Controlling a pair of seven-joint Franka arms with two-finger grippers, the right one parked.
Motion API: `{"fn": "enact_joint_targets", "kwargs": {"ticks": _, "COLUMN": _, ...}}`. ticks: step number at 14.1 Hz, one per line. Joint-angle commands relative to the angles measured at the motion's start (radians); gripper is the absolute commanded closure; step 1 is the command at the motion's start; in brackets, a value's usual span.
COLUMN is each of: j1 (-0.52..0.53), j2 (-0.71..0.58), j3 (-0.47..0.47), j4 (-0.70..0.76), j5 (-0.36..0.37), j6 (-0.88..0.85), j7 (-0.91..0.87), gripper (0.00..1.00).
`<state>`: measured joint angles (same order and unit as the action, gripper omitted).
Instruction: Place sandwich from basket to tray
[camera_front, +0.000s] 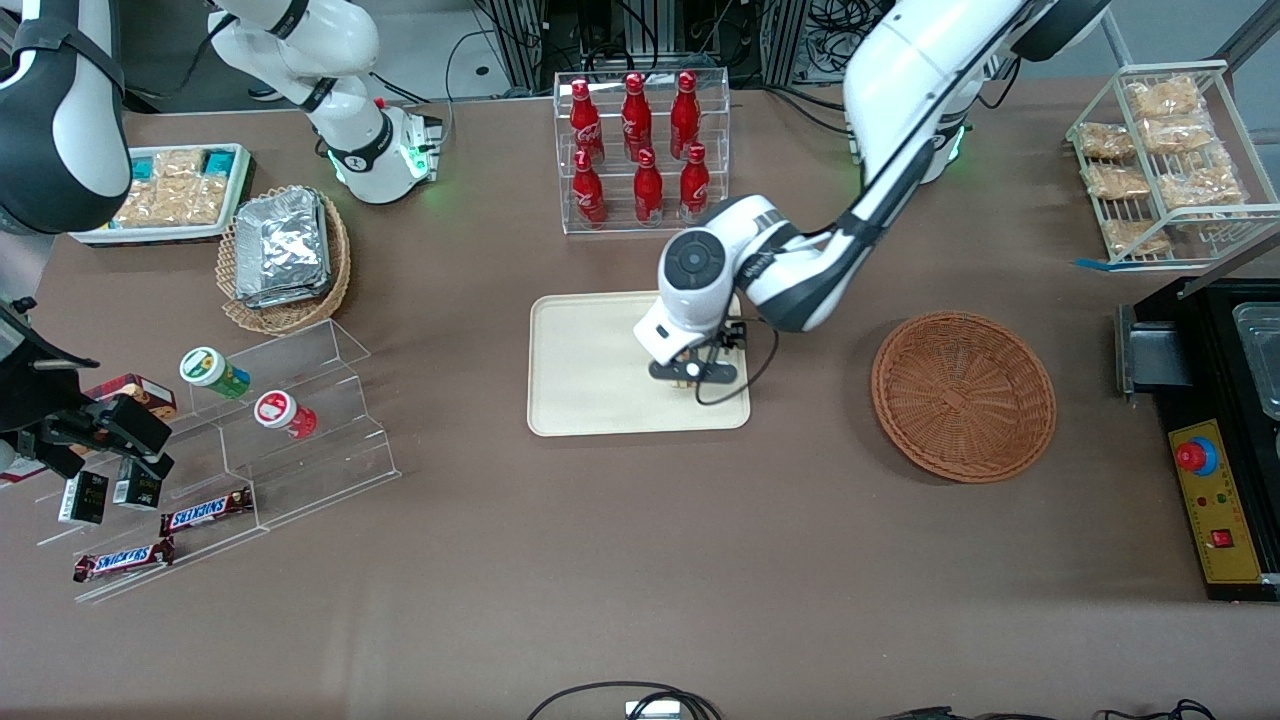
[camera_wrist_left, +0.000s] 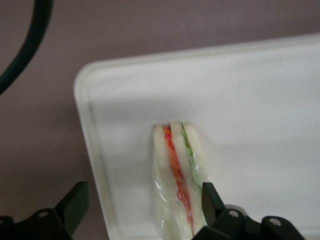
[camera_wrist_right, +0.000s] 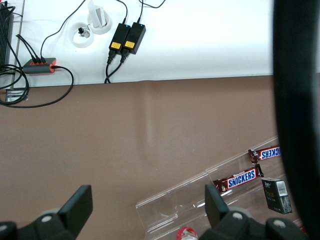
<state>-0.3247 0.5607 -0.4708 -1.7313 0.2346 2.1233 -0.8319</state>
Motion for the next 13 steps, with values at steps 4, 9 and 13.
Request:
{"fn": "enact_joint_targets", "kwargs": {"ticks": 4, "j1": 0.13, "j2": -0.015, "j3": -0.002, "j4": 0.22, "j5": -0.038, "j6": -0.199, "j7": -0.041, "gripper": 0.01}}
{"fn": "enact_joint_targets", "kwargs": {"ticks": 9, "j1": 0.318, "j2": -0.117, "j3": -0.003, "j4": 0.22, "j5": -0.029, "j6": -0.322, "j7": -0.018, "gripper": 0.01}}
{"fn": "enact_joint_targets", "kwargs": {"ticks": 13, "j1": 0.407, "j2": -0.165, "j3": -0.002, "j4": 0.24, "j5": -0.008, "j6": -0.396, "j7": -0.001, "gripper": 0.01}}
